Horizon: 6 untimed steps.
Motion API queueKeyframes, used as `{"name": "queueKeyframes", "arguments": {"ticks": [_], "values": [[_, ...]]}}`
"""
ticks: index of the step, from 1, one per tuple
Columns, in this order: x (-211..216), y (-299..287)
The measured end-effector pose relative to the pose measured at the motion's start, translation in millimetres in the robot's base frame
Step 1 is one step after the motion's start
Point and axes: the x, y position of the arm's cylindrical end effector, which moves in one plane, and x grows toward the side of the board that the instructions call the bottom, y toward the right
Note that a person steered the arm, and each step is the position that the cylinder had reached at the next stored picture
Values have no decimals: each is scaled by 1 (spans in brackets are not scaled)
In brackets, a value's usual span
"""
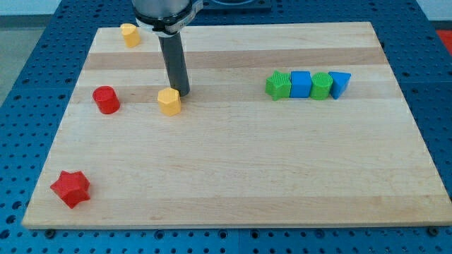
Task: Move your arm to the red star
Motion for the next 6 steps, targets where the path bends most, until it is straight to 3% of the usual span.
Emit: {"name": "queueKeyframes", "arguments": {"ticks": [1,2,5,6], "values": [[1,28],[34,39],[204,5],[236,-29]]}}
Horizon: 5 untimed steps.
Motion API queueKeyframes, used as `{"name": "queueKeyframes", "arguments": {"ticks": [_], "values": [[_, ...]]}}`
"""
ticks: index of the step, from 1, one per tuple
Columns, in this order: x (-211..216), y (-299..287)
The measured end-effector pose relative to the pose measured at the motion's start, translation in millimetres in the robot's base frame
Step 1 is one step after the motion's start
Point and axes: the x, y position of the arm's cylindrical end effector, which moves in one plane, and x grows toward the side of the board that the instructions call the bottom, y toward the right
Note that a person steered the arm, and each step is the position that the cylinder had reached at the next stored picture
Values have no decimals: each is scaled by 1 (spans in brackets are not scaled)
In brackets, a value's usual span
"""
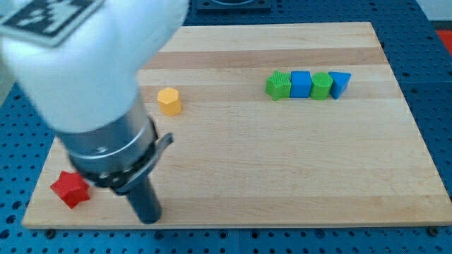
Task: Move your arm to the red star
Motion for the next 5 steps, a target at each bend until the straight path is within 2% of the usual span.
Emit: {"name": "queueKeyframes", "arguments": {"ticks": [2,5], "values": [[1,-36],[0,-172]]}}
